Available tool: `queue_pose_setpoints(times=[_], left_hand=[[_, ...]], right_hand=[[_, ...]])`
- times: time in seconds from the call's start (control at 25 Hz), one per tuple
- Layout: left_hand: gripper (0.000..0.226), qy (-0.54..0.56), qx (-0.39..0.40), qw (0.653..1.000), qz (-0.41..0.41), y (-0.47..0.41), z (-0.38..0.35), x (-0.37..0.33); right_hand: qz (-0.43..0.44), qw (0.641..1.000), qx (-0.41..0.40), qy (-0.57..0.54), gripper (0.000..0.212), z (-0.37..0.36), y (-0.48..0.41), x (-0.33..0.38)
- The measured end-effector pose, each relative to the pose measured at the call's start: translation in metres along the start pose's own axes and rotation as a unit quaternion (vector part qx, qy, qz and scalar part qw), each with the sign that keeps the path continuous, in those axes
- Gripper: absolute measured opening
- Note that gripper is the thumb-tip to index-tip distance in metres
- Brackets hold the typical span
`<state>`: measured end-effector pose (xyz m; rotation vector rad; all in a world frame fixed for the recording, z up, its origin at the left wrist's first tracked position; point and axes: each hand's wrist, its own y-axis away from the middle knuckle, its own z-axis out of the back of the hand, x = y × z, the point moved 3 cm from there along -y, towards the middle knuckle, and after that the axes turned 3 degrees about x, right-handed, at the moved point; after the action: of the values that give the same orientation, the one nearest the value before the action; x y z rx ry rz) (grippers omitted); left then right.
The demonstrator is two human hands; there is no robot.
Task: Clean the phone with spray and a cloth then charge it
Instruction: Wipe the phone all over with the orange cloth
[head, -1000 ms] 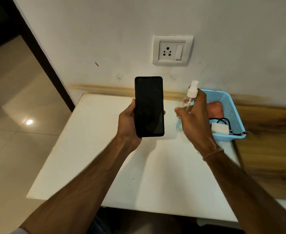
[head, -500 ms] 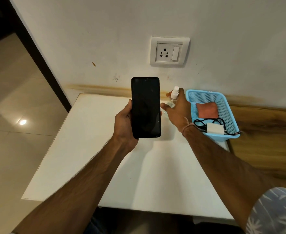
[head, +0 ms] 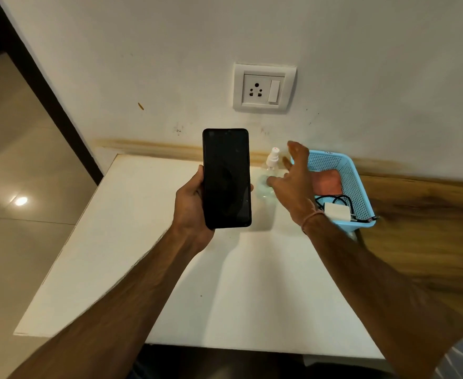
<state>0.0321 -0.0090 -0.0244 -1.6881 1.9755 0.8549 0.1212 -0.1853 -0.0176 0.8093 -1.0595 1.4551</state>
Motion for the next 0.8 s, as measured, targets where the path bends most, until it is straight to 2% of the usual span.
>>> queue_pose_setpoints(times=[0.04,0.12,0.16,0.2,0.24,0.32,0.36,0.4,0.48,0.6,0.68,0.76,0.8], left_hand=[[0.051,0.005,0.004,1.000,0.003,0.000,-0.001,0.000],[0.051,0.002,0.008,1.000,0.004,0.001,-0.001,0.000],[0.051,0.001,0.008,1.000,0.003,0.001,-0.001,-0.001],[0.050,0.001,0.006,1.000,0.002,0.001,-0.001,-0.001],[0.050,0.001,0.004,1.000,0.002,0.001,-0.001,-0.001],[0.049,0.001,0.001,1.000,0.003,0.001,-0.001,0.000],[0.049,0.001,-0.002,1.000,0.004,0.000,0.000,0.000],[0.049,0.002,-0.005,1.000,0.005,0.000,0.000,0.000],[0.049,0.002,-0.009,1.000,0.008,-0.001,0.001,0.001],[0.050,0.000,-0.011,1.000,0.010,-0.002,0.002,0.002],[0.051,0.000,-0.016,1.000,0.010,-0.002,0.002,0.001],[0.051,0.000,-0.016,1.000,0.011,-0.003,0.003,0.001],[0.051,0.001,-0.013,1.000,0.010,-0.003,0.002,0.000]], right_hand=[[0.011,0.998,-0.055,0.006,0.075,0.016,-0.004,0.001],[0.005,0.985,-0.148,0.093,0.056,0.052,-0.020,-0.003],[-0.025,0.974,-0.150,0.170,0.044,0.068,-0.030,-0.008],[-0.063,0.956,-0.104,0.268,0.029,0.078,-0.040,-0.017],[-0.096,0.922,-0.017,0.375,0.018,0.081,-0.046,-0.025],[-0.095,0.831,0.146,0.528,0.017,0.075,-0.046,-0.043],[-0.068,0.807,0.175,0.560,0.018,0.071,-0.044,-0.048],[-0.043,0.804,0.173,0.568,0.019,0.069,-0.043,-0.051],[-0.004,0.817,0.141,0.559,0.020,0.071,-0.045,-0.057],[-0.021,0.828,0.098,0.552,0.038,0.081,-0.046,-0.063],[-0.038,0.882,0.023,0.469,0.031,0.090,-0.047,-0.054],[-0.060,0.928,-0.057,0.364,0.045,0.103,-0.038,-0.035],[-0.059,0.939,-0.098,0.324,0.047,0.109,-0.030,-0.025]])
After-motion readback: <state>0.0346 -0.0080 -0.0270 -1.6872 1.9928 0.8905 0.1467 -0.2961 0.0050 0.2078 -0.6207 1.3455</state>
